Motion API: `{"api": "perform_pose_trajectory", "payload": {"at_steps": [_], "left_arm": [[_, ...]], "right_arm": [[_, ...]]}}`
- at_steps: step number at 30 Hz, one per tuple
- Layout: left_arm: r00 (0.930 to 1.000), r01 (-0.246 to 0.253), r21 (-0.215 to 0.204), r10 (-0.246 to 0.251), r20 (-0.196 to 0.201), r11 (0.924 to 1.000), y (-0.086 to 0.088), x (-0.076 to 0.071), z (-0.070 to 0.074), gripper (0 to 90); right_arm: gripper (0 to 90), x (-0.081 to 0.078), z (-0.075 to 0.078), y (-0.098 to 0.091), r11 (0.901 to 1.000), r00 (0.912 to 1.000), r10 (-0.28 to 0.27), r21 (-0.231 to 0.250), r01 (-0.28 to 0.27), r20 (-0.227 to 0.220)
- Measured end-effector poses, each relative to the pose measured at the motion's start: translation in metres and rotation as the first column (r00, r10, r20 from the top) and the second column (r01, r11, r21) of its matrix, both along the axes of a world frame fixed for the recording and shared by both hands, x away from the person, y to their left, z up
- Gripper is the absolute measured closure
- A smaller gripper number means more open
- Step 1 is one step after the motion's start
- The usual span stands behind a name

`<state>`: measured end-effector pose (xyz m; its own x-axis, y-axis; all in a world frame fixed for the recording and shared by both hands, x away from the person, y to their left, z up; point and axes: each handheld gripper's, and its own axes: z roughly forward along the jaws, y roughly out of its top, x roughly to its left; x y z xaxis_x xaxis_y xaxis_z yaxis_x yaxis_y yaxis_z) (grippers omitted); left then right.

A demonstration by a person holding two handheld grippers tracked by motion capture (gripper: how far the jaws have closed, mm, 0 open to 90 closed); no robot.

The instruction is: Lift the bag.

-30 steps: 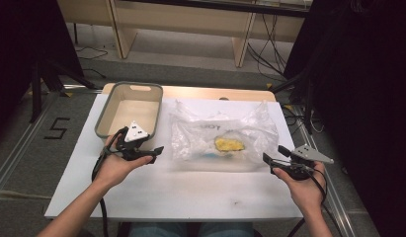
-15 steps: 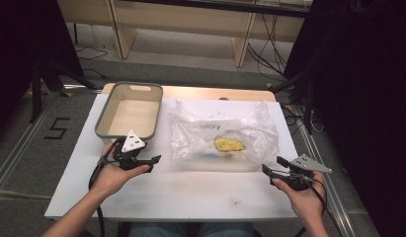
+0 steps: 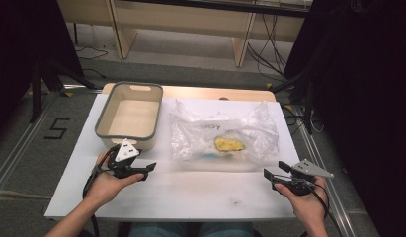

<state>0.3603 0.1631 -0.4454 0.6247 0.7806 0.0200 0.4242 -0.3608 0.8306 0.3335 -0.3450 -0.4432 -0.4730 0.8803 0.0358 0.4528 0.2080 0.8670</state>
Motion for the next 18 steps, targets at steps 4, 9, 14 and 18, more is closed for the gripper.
{"api": "perform_pose_trajectory", "payload": {"at_steps": [4, 9, 14, 18], "left_arm": [[0.9998, -0.018, -0.013, 0.018, -0.001, 0.9997, 0.007, -0.005, -0.004, 30.0], [0.9998, -0.020, -0.002, 0.020, -0.006, 0.9998, 0.008, -0.009, -0.011, 29.7], [0.9998, -0.020, -0.002, 0.020, -0.001, 0.9998, 0.005, -0.009, -0.012, 28.8], [0.9997, -0.024, -0.002, 0.024, -0.004, 0.9997, 0.005, -0.008, -0.013, 28.7]], "right_arm": [[32.3, -0.001, -0.001, -0.002, 1.0000, 1.0000, -0.002, -0.002, 0.002, 0.000], [32.3, -0.001, -0.004, -0.003, 0.9999, 0.9999, -0.012, 0.001, 0.012, 0.001], [32.3, -0.002, -0.007, -0.004, 0.9999, 0.9999, -0.011, 0.005, 0.011, 0.002], [32.3, -0.002, -0.007, -0.005, 0.9998, 0.9999, -0.014, 0.011, 0.014, 0.006]]}}
